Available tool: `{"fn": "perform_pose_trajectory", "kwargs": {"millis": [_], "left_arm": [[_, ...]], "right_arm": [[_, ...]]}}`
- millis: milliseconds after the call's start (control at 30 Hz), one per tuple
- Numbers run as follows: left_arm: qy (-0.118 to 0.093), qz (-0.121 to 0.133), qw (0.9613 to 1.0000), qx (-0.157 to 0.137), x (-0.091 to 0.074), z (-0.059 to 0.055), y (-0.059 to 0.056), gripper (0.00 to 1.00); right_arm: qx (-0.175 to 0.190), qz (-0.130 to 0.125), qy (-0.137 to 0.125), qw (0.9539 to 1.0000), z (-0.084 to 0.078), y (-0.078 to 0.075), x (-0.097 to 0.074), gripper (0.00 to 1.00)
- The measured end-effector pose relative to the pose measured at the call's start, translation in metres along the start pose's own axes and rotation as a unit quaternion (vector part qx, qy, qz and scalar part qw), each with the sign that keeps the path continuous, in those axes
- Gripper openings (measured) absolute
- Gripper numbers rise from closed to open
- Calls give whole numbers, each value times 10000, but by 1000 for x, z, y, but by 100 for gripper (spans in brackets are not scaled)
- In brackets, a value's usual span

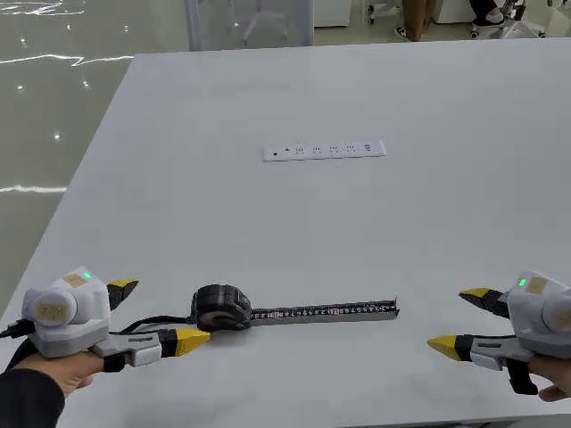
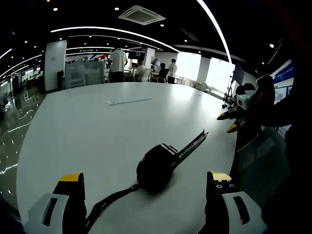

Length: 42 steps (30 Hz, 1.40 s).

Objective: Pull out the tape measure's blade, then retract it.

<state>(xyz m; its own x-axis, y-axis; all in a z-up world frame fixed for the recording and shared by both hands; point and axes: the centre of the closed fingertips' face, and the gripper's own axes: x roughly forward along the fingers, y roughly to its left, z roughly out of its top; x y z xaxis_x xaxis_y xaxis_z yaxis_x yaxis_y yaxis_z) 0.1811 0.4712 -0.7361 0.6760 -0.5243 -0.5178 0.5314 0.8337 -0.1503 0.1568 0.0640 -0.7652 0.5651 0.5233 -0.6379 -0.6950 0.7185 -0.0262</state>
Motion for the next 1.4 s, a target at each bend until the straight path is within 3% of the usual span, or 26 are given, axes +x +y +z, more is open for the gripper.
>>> {"fn": "perform_pose_trajectory", "kwargs": {"millis": [67, 167, 200, 267, 333, 533, 600, 767, 833, 967, 1167, 1267, 1400], "left_arm": [[15, 94, 10000, 21, -4, -6, 2, 100], [-58, 206, 9998, 21, -11, -10, 5, 100], [-145, 227, 9996, -2, -13, -9, 5, 100], [-297, 215, 9993, -19, -20, -6, 5, 100], [-443, 171, 9989, -64, -24, -3, 6, 100], [-241, 15, 9996, 136, -32, -17, 8, 100], [-173, 49, 9992, 367, -34, -24, 11, 100], [-121, -23, 9995, 303, -41, -31, 10, 100], [37, 22, 9998, 195, -44, -38, 12, 100], [-76, 156, 9997, 176, -48, -37, 17, 100], [-80, 146, 9996, 239, -50, -34, 16, 100], [-194, 117, 9996, 185, -52, -28, 16, 100], [-145, 102, 9995, 255, -52, -29, 16, 100]], "right_arm": [[185, -176, -87, 9996, 0, -1, -4, 63], [220, -183, -77, 9996, -4, 7, -8, 65], [188, -190, -49, 9996, -6, 10, -9, 65], [-231, -227, 69, 9995, -11, 11, -13, 64], [-185, -196, 32, 9996, -13, 14, -16, 65], [2, -145, -46, 9999, -18, 14, -31, 78], [73, -142, -71, 9998, -19, 12, -37, 82], [92, -134, -28, 9999, -28, 8, -50, 93], [20, -209, 58, 9998, -33, 6, -56, 97], [-128, -251, 182, 9994, -42, 6, -65, 100], [-39, -292, 220, 9993, -50, 1, -78, 100], [-17, -300, 233, 9993, -51, 2, -82, 100], [7, -308, 203, 9993, -52, 2, -86, 100]]}}
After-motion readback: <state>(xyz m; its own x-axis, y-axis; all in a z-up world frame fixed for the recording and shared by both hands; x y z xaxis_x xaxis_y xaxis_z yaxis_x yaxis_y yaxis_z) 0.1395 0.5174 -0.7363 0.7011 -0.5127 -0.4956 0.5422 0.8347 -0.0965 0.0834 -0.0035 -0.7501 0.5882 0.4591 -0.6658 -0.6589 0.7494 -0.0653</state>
